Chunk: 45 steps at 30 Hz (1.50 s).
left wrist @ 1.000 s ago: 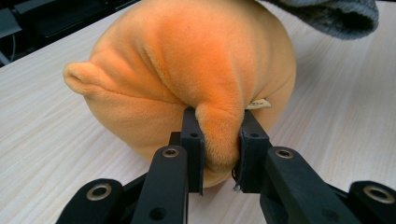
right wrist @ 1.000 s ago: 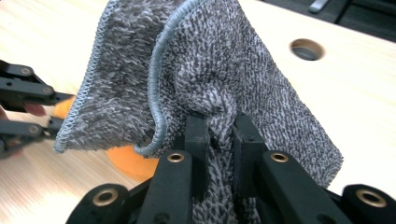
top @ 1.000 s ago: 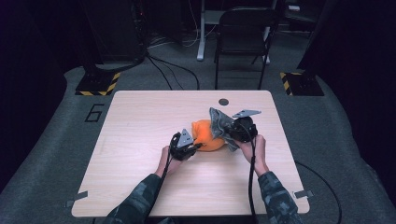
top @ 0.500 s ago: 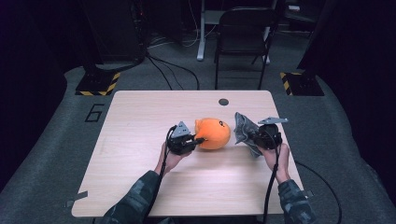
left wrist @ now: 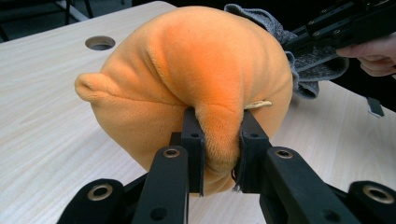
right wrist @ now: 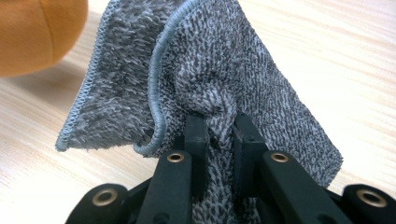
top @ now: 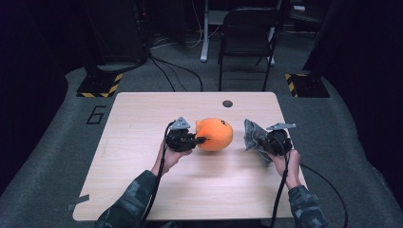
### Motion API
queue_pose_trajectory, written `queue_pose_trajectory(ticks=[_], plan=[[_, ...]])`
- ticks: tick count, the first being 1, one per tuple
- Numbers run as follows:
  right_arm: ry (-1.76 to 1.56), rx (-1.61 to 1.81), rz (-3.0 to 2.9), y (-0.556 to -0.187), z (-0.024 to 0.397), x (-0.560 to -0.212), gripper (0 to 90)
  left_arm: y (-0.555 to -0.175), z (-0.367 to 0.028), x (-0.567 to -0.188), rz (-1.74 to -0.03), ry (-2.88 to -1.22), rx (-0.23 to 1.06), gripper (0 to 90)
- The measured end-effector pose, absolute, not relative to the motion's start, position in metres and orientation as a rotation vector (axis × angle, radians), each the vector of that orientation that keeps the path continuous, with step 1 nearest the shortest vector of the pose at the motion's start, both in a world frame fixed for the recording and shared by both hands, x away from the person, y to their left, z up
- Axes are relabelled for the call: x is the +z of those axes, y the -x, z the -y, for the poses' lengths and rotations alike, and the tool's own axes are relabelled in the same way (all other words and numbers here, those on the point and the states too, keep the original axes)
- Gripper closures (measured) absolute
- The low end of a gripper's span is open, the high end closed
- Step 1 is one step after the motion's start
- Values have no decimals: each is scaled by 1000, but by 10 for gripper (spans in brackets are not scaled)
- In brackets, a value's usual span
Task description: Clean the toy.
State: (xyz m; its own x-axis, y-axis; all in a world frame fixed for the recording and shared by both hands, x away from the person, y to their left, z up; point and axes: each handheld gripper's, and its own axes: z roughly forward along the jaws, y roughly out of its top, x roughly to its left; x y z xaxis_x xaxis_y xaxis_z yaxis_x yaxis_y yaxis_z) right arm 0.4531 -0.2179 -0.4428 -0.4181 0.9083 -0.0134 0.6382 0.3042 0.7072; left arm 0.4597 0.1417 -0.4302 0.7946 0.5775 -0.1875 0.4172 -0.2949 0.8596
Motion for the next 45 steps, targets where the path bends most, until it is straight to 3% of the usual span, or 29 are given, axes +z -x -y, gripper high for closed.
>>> queue_pose_trajectory(ticks=[23, 35, 41, 45], plan=[[-1377, 844, -2211, -453, 214, -456, 790, -479, -147, -462, -898, -1968, -7, 734], [-1380, 849, -2211, -453, 212, -456, 788, -477, -152, -458, -908, -1960, 11, 443], [-1370, 866, -2217, -451, 210, -455, 788, -472, -154, -456, -895, -1962, 53, 401], [-1344, 880, -2227, -448, 205, -450, 788, -469, -154, -458, -888, -1973, 70, 443]])
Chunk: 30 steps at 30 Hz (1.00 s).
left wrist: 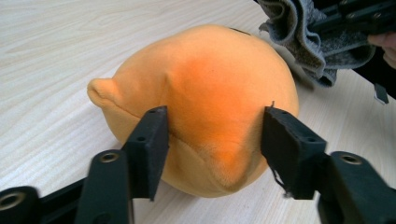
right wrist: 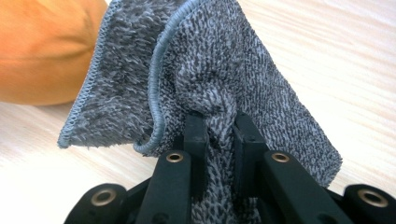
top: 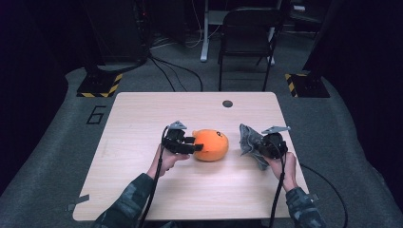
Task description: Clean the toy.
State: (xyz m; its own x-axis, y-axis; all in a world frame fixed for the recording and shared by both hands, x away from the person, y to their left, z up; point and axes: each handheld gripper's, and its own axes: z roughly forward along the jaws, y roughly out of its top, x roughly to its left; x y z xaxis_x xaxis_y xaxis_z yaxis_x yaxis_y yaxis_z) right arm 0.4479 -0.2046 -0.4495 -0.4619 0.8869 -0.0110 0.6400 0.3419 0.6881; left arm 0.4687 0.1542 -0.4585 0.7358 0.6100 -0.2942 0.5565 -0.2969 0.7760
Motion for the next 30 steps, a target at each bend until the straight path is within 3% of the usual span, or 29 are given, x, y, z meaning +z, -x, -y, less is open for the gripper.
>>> queue_pose_trajectory(ticks=[9, 21, 30], plan=[[-1196, 961, -2248, -437, 174, -426, 788, -471, -157, -460, -914, -1936, 56, 534], [-946, 984, -2377, -438, 80, -407, 788, -473, -155, -460, -914, -1932, 47, 537], [-1003, 958, -2397, -448, 74, -416, 791, -468, -162, -462, -890, -1929, 41, 470]])
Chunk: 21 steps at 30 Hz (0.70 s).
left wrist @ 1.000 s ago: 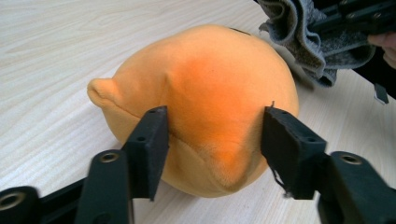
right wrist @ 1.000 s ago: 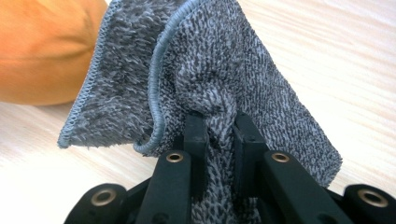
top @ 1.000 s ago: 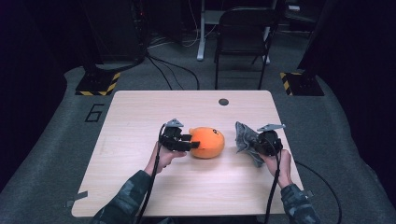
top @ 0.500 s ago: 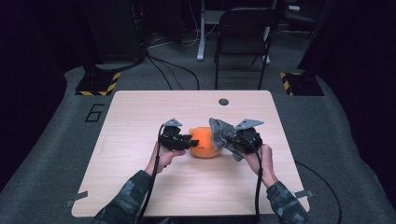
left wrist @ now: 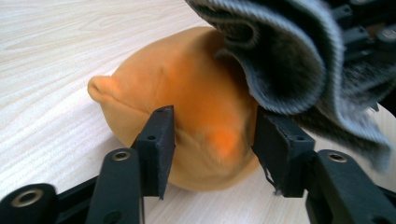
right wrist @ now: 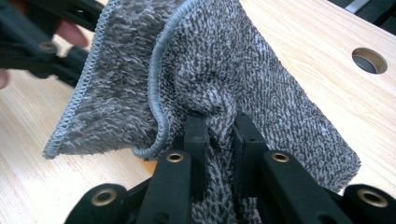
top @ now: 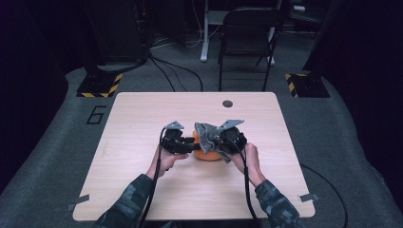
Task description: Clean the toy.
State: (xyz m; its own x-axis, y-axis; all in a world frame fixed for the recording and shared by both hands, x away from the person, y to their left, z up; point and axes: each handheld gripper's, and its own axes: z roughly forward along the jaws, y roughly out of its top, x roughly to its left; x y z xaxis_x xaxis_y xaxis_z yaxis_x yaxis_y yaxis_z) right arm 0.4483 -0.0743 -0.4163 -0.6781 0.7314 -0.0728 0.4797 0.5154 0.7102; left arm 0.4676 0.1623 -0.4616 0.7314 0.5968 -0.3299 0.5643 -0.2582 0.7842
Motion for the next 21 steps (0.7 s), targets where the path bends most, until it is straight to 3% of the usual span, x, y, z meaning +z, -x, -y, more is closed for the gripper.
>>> queue_pose_trajectory(ticks=[4, 14, 21], plan=[[-1014, 964, -2395, -451, 76, -417, 791, -462, -164, -463, -882, -1934, 62, 491], [-1004, 992, -2374, -447, 75, -417, 789, -457, -161, -466, -867, -1953, 129, 733], [-929, 1031, -2370, -433, 63, -410, 788, -453, -158, -465, -864, -1953, 142, 781]])
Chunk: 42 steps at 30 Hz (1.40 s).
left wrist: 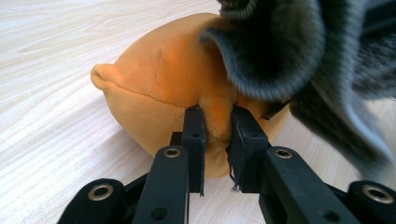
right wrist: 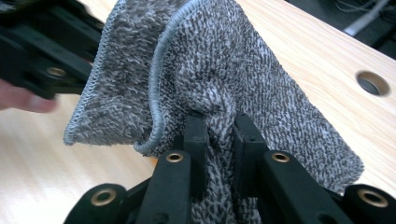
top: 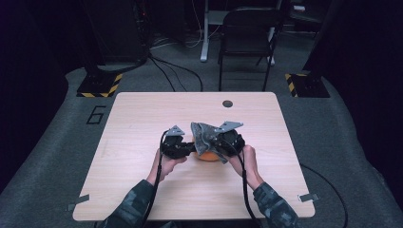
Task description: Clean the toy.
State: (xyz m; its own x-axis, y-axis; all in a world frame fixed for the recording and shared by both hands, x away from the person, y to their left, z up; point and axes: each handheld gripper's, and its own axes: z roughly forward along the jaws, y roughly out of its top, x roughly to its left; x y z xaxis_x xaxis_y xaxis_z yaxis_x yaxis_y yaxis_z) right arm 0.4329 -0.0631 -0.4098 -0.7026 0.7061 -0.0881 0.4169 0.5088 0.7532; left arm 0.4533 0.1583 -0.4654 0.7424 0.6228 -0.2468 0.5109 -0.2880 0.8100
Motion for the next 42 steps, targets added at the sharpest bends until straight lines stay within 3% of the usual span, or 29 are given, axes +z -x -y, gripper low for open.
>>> queue_pose_trajectory(ticks=[10, 35, 42], plan=[[-897, 984, -2391, -432, 55, -418, 789, -452, -157, -467, -875, -1940, 128, 803], [-1160, 872, -2335, -456, 125, -445, 787, -454, -158, -470, -878, -1922, 102, 808], [-1116, 958, -2313, -444, 119, -421, 787, -455, -159, -470, -889, -1911, 98, 809]])
